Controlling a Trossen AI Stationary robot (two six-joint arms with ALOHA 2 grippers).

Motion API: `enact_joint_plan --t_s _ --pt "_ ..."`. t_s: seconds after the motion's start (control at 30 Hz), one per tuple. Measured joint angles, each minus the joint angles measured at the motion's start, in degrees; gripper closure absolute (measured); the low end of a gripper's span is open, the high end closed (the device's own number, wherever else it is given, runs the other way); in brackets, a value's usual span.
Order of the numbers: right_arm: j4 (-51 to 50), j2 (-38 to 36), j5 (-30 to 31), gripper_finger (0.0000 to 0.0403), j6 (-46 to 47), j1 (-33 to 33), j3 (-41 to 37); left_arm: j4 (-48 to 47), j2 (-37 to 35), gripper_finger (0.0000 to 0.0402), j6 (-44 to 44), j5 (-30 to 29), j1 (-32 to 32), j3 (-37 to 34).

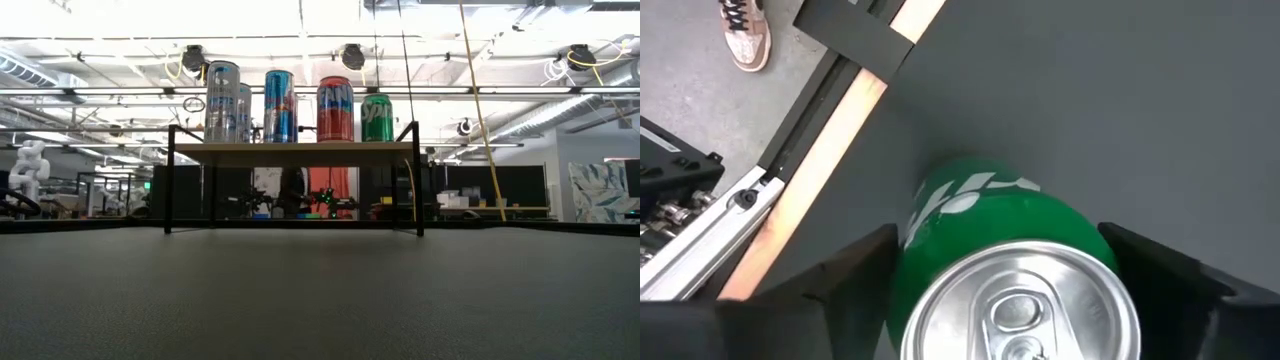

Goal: Place canned beverage on shelf
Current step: Put the green soda can, aligned with the other green soda can on the shelf

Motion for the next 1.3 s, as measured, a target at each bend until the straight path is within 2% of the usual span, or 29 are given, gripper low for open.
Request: enact_joint_plan --t_s 0.13,0.57,0.8,0.93,1.17,1.3 --pt "0.0 0.0 0.0 0.0117 -0.6 0.0 0.0 0.0 0.0 0.0103 0.0 -0.1 0.0 0.0" --pt "-2.7 0.1 -0.1 0.0109 0.3 -0.6 2.0 0.0 0.0 0.0103 0.0 -1.9 0.0 0.0" --pt "-7.0 0.0 2.1 0.0109 -7.1 -3.9 5.5 0.0 0.9 0.0103 0.0 -5.7 0.5 0.0" --pt "-7.1 0.0 3.2 0.0109 -12.2 -6.6 6.9 3.4 3.8 0.0103 2.5 -6.2 0.8 0.0" --pt "-7.4 0.0 4.7 0.0109 -20.6 -10.8 9.2 13.7 9.8 0.0103 10.3 0.9 2.1 0.0" --pt "-7.1 0.0 4.5 0.0109 -25.2 -12.9 9.7 16.0 12.3 0.0103 11.6 4.5 3.8 0.0"
